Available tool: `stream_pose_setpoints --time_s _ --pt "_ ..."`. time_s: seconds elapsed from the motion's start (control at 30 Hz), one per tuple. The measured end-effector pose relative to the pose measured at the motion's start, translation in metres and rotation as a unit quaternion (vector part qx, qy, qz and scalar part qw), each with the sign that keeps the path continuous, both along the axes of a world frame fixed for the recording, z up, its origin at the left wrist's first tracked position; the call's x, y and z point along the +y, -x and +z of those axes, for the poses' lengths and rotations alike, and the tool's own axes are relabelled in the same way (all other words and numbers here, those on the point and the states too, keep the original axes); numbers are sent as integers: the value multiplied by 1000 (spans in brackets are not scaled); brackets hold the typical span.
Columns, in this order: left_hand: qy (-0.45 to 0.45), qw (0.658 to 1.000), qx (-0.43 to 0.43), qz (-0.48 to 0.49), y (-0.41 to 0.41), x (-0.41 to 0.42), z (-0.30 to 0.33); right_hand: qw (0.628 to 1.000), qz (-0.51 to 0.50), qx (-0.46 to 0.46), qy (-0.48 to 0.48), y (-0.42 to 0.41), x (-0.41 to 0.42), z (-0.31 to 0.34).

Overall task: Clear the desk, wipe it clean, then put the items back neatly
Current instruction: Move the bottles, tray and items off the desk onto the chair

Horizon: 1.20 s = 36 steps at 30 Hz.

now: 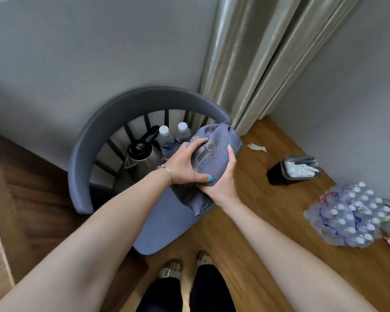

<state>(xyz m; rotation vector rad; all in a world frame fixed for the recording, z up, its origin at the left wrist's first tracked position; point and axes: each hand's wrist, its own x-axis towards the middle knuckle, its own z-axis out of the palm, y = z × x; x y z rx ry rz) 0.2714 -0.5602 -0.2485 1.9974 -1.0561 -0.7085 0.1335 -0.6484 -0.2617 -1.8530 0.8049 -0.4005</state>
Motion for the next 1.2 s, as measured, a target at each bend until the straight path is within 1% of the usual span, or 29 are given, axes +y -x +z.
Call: stream_pose_setpoints --time_s 0.1,0.27,0.4,0.57,0.7,0.83,0.97,1.07,1.2 --pt "-33 999 -10 -2 -14 -5 -31 1000 -7 17 -10 -15 -1 -36" --pt "-80 995 -47 -31 -37 -11 -81 998 -22 -11 -65 -36 4 -93" --pt "-87 994 -53 -38 -50 -13 -120 997 -24 -13 -74 -45 3 -130" --pt "-70 997 -22 -3 -59 -15 -159 997 -13 -6 -71 -55 -7 -171" --pt "-65 998 -13 -5 -63 -23 -185 997 -16 3 -77 -62 -18 -195" --pt "-65 997 -22 -19 -71 -30 -202 995 -50 -5 -84 -67 -20 -208" --pt "-61 997 -41 -31 -79 -36 -209 993 -80 0 -84 -82 -16 -217" --pt "-50 998 -44 -14 -83 -36 -212 992 -73 20 -99 -98 -14 -220" --pt "-55 997 -50 -15 -89 -33 -215 993 -77 38 -83 -104 -13 -227"
